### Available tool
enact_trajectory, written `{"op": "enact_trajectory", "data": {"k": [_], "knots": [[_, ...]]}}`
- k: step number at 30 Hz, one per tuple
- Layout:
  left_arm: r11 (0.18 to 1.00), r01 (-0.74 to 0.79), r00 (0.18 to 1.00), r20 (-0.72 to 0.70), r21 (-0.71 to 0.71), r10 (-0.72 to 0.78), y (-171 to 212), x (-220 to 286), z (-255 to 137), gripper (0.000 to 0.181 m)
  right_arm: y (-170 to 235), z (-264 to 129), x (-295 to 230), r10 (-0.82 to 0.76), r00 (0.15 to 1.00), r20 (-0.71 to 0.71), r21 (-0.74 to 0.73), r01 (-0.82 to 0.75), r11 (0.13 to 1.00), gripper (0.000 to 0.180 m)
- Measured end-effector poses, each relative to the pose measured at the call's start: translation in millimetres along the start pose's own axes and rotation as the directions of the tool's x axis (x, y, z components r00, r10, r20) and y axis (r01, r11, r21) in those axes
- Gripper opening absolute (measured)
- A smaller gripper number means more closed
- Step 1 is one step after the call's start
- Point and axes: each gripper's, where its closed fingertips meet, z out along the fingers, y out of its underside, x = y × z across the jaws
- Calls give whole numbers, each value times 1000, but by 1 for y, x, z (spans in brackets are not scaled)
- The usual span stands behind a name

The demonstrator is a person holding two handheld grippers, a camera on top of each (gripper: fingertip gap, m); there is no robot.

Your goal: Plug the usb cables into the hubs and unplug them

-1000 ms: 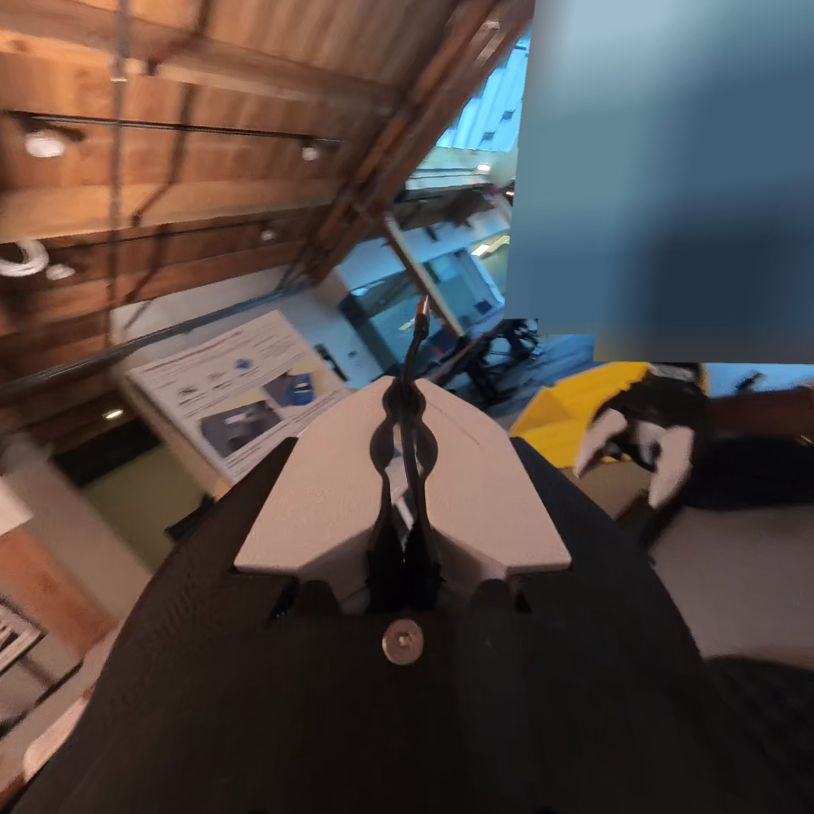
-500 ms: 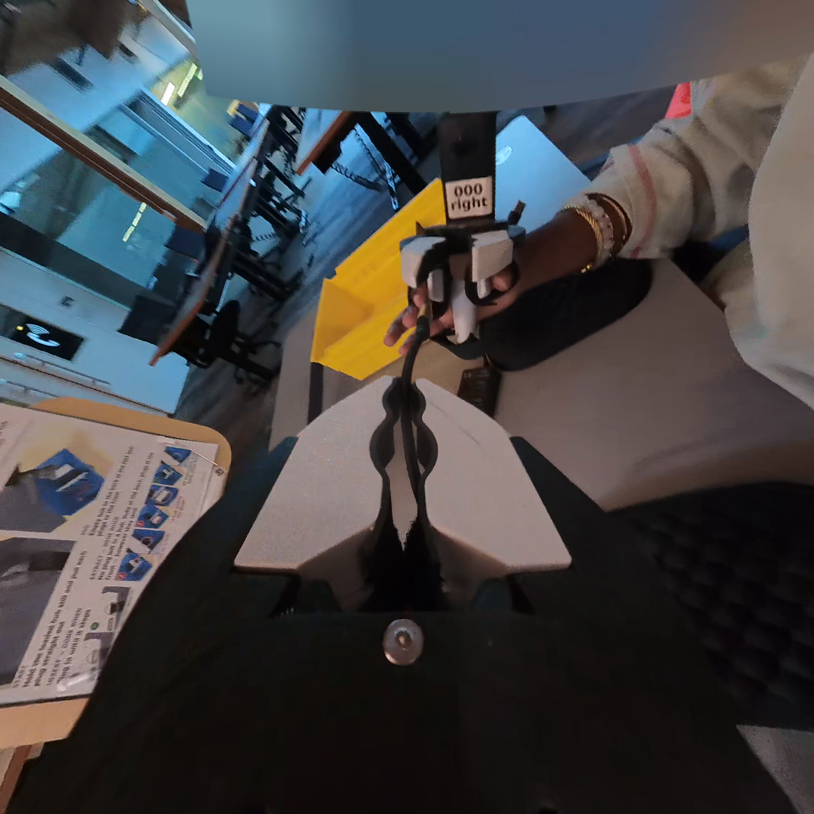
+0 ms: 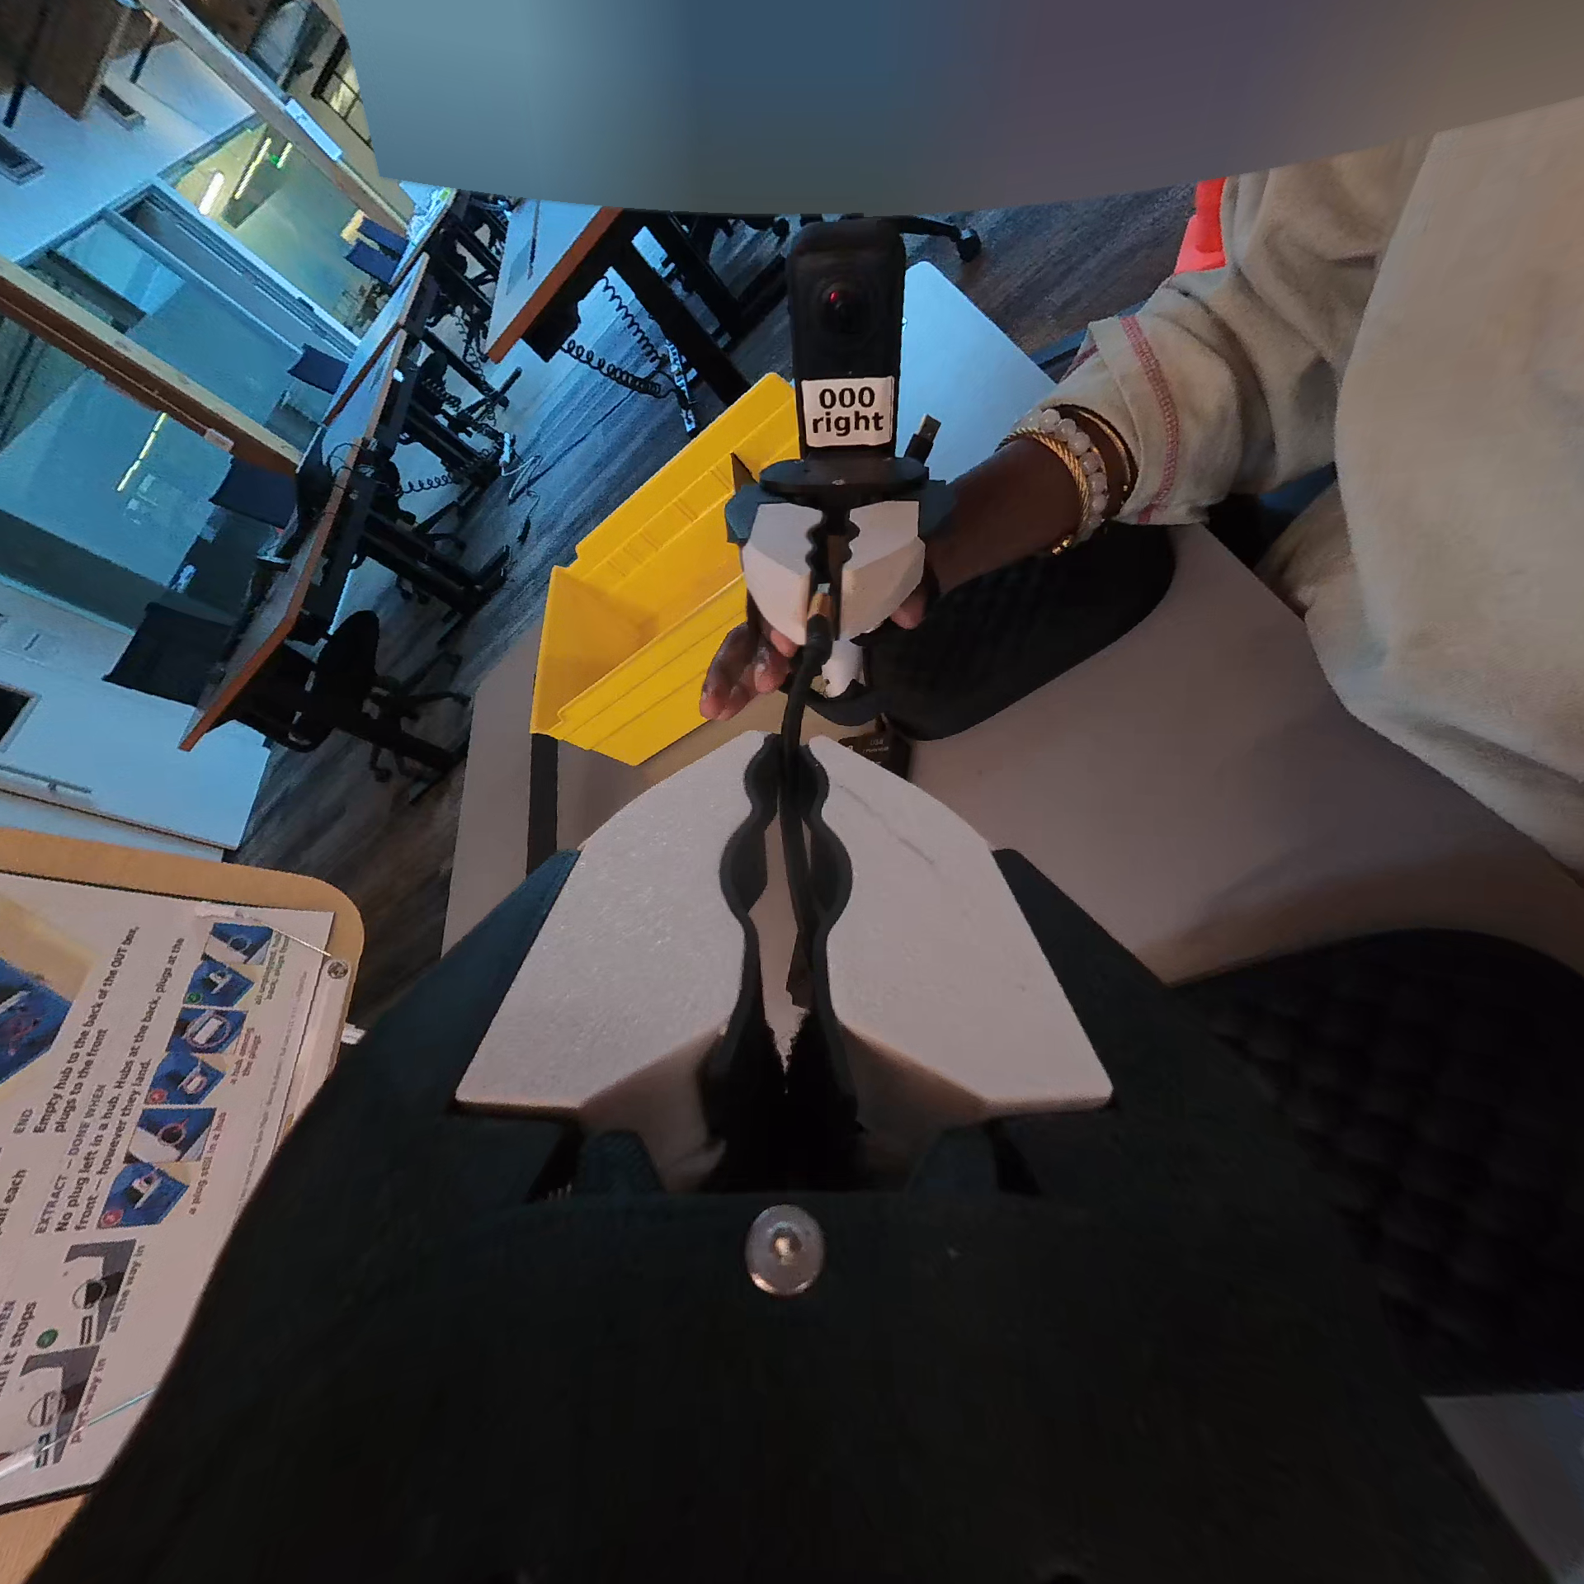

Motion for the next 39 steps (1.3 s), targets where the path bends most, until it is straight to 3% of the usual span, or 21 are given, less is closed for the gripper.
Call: {"op": "enact_trajectory", "data": {"k": [3,5,7,10,11,13,17,22,27,34,36,39], "knots": [[999,19,1000,-4,36,-19,-3,1,-1,5,1,3,3,-87,996,-23,-17,86,996,7],[988,71,997,-8,139,-71,-16,0,-5,55,3,4,7,-332,939,-91,-126,320,939,6],[978,101,993,39,185,-110,-21,-8,-9,81,14,7,4,-624,780,-52,-292,585,757,6],[993,95,993,63,66,-100,-6,-8,1,82,29,16,-9,-876,472,104,-391,829,400,7],[995,99,995,20,18,-99,-1,0,8,79,32,19,-15,-905,402,136,-383,864,326,7],[991,106,987,-109,-80,-115,8,21,24,73,30,25,-23,-932,332,147,-360,895,262,7],[966,54,965,-236,-252,-115,31,43,46,53,22,24,-26,-941,316,117,-340,903,261,7],[968,49,959,-258,-245,-113,34,45,50,19,22,23,-28,-936,330,119,-323,905,278,7],[982,115,945,-288,-147,-153,23,45,40,16,23,25,-31,-942,310,129,-315,913,258,7],[970,183,915,-333,-160,-228,25,48,41,16,25,26,-33,-950,275,147,-322,922,217,7],[976,163,926,-319,-143,-201,23,44,42,16,21,24,-30,-942,314,117,-332,906,261,7],[993,61,970,-228,-100,-83,20,30,39,16,5,22,-24,-859,512,-14,-294,819,493,24]]}}
